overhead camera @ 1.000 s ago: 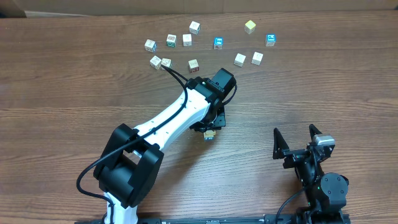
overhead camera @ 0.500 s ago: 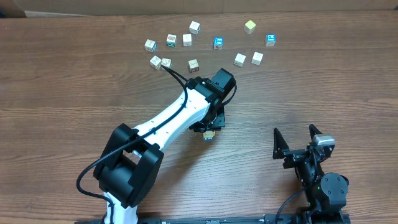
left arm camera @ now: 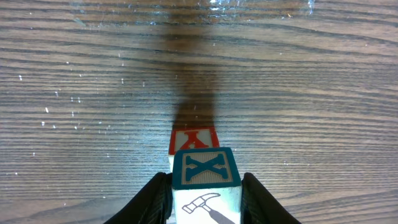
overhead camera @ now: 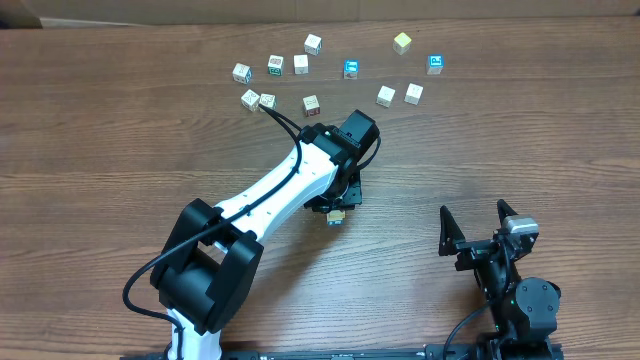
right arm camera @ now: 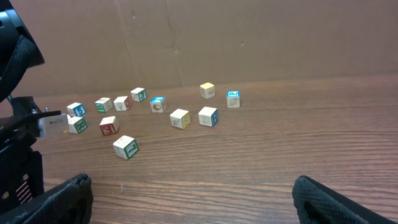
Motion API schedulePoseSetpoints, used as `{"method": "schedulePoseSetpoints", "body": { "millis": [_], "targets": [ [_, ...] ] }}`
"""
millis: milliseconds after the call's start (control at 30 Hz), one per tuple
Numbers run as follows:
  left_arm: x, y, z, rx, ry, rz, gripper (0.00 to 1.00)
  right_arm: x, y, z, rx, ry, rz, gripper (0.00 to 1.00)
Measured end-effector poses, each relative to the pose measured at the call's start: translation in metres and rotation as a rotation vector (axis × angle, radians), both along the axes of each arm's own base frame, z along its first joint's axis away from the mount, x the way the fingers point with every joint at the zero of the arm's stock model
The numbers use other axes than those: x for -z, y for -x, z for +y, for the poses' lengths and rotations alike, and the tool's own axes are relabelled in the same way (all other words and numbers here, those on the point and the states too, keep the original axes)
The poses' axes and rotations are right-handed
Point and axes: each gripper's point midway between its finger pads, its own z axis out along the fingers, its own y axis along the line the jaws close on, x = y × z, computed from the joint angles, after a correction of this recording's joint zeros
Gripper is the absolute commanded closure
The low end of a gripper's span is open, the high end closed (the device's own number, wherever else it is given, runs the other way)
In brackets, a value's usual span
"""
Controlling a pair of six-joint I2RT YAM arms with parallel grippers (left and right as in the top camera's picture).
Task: Form a tower
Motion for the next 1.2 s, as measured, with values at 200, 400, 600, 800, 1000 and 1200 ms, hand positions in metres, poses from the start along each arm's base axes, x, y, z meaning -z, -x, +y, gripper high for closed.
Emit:
{"method": "schedulePoseSetpoints", "body": {
  "millis": [200, 400, 600, 800, 1000, 1200],
  "targets": [
    [0.000, 0.000, 0.000, 0.018, -0.001, -0.001, 0.69, 0.000, 0.000, 0.000, 0.000, 0.000, 0.000, 0.00],
    [0.000, 0.000, 0.000, 0.019, -0.002, -0.001, 0.57, 0.000, 0.000, 0.000, 0.001, 0.000, 0.000, 0.00],
    [0.000, 0.001, 0.001, 0.024, -0.003, 0.001, 0.26, 0.000, 0.000, 0.000, 0.000, 0.000, 0.000, 0.00],
    [-0.004, -0.006, 0.010, 0.016, -0.012, 0.003, 0.22, 0.000, 0.000, 0.000, 0.000, 0.000, 0.000, 0.00],
    [-0.043, -0.060, 0.044, -0.102, 0.031, -0.069, 0.22, -0.001, 0.000, -0.001, 0.004, 0.003, -0.003, 0.00],
    [-0.071, -0.106, 0.132, -0.286, 0.030, -0.106, 0.23, -0.013, 0.000, 0.004, -0.024, -0.010, -0.052, 0.00]
  ]
}}
